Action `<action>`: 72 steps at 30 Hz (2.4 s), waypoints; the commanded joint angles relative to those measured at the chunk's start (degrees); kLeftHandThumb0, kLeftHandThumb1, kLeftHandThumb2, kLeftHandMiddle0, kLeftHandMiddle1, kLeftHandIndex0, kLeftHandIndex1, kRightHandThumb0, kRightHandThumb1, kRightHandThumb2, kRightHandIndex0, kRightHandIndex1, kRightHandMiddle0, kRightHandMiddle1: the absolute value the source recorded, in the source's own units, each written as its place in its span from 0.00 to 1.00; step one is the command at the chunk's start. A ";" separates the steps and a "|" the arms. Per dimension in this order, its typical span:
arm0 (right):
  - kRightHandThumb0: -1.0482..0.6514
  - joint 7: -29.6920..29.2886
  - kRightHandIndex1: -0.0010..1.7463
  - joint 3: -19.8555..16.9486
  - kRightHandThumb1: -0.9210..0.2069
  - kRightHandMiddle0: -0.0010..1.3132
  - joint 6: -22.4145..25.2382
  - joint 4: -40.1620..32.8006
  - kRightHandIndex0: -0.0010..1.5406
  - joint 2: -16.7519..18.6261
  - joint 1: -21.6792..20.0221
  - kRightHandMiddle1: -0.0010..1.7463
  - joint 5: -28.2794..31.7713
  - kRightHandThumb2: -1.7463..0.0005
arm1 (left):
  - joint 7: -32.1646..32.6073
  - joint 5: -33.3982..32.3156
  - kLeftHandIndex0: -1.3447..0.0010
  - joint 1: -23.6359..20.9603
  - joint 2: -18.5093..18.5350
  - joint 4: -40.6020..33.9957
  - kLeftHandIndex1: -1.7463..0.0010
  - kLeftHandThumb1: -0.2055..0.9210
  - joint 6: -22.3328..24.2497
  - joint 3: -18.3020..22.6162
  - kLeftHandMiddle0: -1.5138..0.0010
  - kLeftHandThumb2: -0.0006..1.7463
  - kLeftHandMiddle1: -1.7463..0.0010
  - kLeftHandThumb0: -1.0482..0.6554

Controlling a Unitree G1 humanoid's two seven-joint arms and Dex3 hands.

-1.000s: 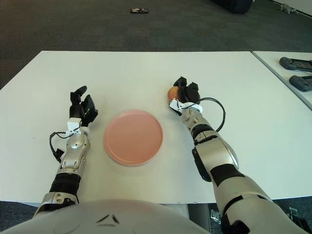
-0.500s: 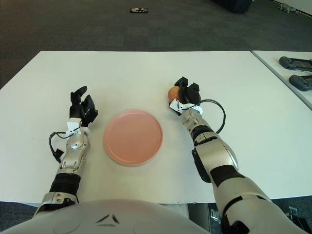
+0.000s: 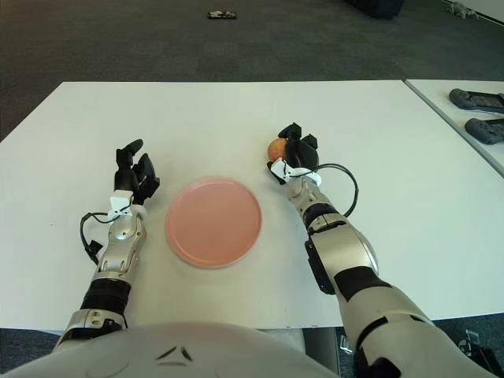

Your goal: Put the apple into the plate.

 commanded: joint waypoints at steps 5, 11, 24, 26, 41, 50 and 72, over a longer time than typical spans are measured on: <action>0.62 -0.13 0.92 -1.21 0.81 0.48 -2.82 -0.10 0.57 0.45 -1.01 1.00 1.75 0.07 | 0.08 0.07 1.00 -1.29 0.62 0.54 0.43 1.00 -0.71 0.20 0.69 0.42 0.98 0.21; 0.62 -1.07 0.92 -2.01 0.81 0.48 -5.55 -0.56 0.57 0.11 -1.81 1.00 2.41 0.07 | 0.22 0.30 1.00 -1.36 0.67 0.63 0.43 1.00 -0.63 0.16 0.69 0.42 0.98 0.21; 0.62 -0.29 0.95 -4.90 0.76 0.44 -11.17 -2.05 0.53 -0.27 -4.15 1.00 5.81 0.09 | -0.09 0.01 1.00 -1.30 0.47 0.00 0.42 1.00 -0.29 0.07 0.69 0.42 0.98 0.21; 0.62 1.12 0.95 -5.82 0.75 0.43 -13.15 -2.67 0.53 -0.34 -4.57 1.00 7.11 0.10 | -0.03 0.12 1.00 -1.23 0.47 -0.15 0.43 1.00 -0.22 0.02 0.69 0.42 0.98 0.21; 0.62 14.41 0.95 -12.13 0.77 0.44 -20.60 -5.79 0.54 1.29 -4.07 1.00 16.90 0.09 | -0.19 -0.03 1.00 -1.52 0.52 -0.03 0.42 1.00 -0.30 0.00 0.69 0.41 0.98 0.21; 0.62 17.04 0.96 -12.68 0.77 0.44 -20.40 -6.30 0.54 1.03 -4.14 1.00 17.64 0.08 | 0.07 0.01 1.00 -1.83 0.34 0.35 0.42 1.00 -0.65 -0.02 0.69 0.41 0.98 0.21; 0.24 12.43 0.55 -4.17 0.21 0.13 -13.94 -5.52 0.14 -1.79 -5.58 0.67 7.68 0.59 | 0.72 0.71 1.00 -1.73 0.37 0.53 0.43 1.00 -0.75 -0.04 0.70 0.43 0.98 0.20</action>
